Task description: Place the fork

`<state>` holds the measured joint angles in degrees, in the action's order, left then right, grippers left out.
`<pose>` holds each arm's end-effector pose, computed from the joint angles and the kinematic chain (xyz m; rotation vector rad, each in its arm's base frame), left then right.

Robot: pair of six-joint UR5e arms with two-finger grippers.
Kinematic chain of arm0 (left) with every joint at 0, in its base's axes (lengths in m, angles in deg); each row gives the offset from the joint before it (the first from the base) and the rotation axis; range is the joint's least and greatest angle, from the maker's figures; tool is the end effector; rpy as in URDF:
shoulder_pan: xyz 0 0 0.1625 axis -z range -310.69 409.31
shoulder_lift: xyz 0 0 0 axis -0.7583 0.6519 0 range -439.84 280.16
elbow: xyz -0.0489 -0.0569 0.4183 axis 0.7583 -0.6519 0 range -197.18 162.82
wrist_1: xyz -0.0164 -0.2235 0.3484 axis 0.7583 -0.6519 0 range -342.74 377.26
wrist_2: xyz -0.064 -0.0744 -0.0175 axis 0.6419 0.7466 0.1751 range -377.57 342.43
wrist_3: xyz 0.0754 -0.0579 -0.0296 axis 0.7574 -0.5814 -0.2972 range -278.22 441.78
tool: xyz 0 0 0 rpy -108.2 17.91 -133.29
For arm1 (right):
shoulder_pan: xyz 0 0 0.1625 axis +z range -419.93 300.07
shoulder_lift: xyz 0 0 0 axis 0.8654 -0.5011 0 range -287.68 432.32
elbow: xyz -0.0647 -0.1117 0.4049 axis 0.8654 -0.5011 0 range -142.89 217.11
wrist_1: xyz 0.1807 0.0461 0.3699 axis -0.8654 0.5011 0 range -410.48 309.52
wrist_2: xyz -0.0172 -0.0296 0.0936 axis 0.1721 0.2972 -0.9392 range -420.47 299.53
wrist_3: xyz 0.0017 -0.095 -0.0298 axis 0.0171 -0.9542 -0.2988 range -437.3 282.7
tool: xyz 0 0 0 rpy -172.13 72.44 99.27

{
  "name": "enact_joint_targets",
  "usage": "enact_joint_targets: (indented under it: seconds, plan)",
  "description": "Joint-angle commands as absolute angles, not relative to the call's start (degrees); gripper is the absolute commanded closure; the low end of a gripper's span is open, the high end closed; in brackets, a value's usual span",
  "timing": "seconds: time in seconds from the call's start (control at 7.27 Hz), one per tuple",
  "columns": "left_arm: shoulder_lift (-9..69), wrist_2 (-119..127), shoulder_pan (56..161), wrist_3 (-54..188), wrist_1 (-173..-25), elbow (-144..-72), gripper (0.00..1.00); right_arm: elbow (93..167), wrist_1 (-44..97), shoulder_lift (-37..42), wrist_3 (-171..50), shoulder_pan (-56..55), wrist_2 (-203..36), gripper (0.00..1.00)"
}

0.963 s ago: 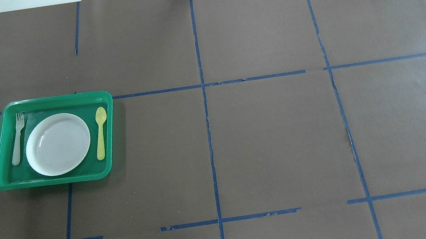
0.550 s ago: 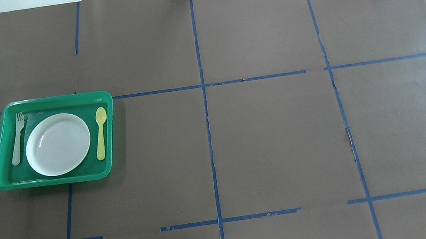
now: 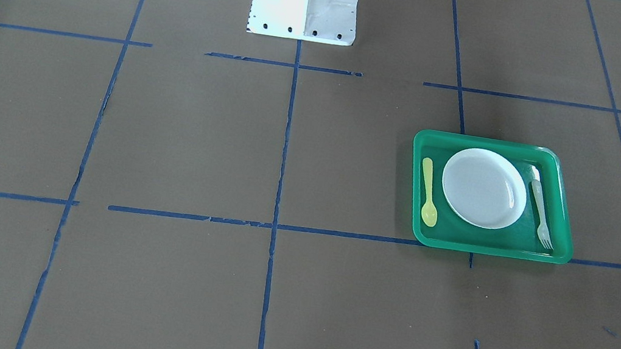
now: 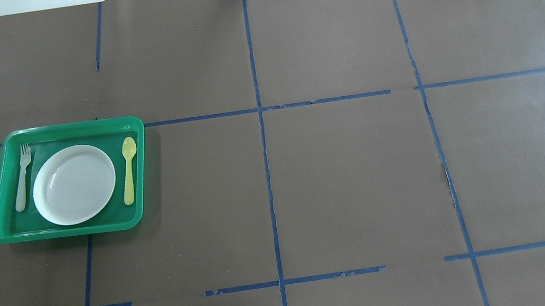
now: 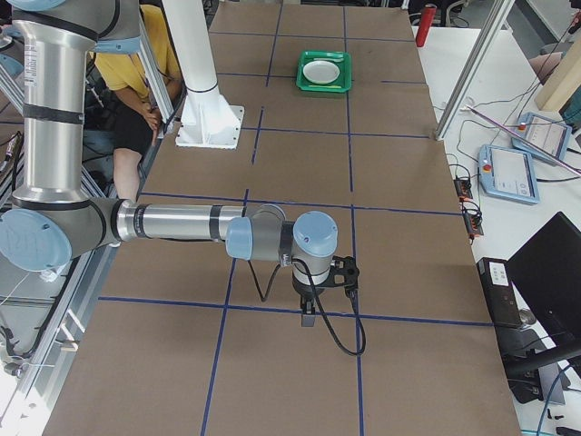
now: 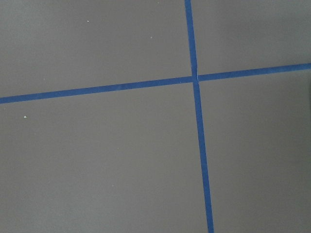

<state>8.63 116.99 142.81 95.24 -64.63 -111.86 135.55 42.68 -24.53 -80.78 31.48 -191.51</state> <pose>-0.0921 -0.4687 0.6452 0.0332 0.7815 0.1314 0.0786 -0.4371 0.6513 0.0044 -0.7167 -0.0247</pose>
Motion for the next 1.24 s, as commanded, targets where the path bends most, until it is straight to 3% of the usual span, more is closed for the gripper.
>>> enact_joint_targets:
  seconds: [0.0,1.1]
  plan:
    - [5.96,117.60,142.92,95.49,-65.00,-113.68,0.00,135.54,42.68,-24.53,-80.82,31.48,-191.51,0.00]
    - [7.53,116.99,142.83,95.49,-65.44,-112.73,0.00,135.54,42.68,-24.53,-80.82,31.48,-191.51,0.00]
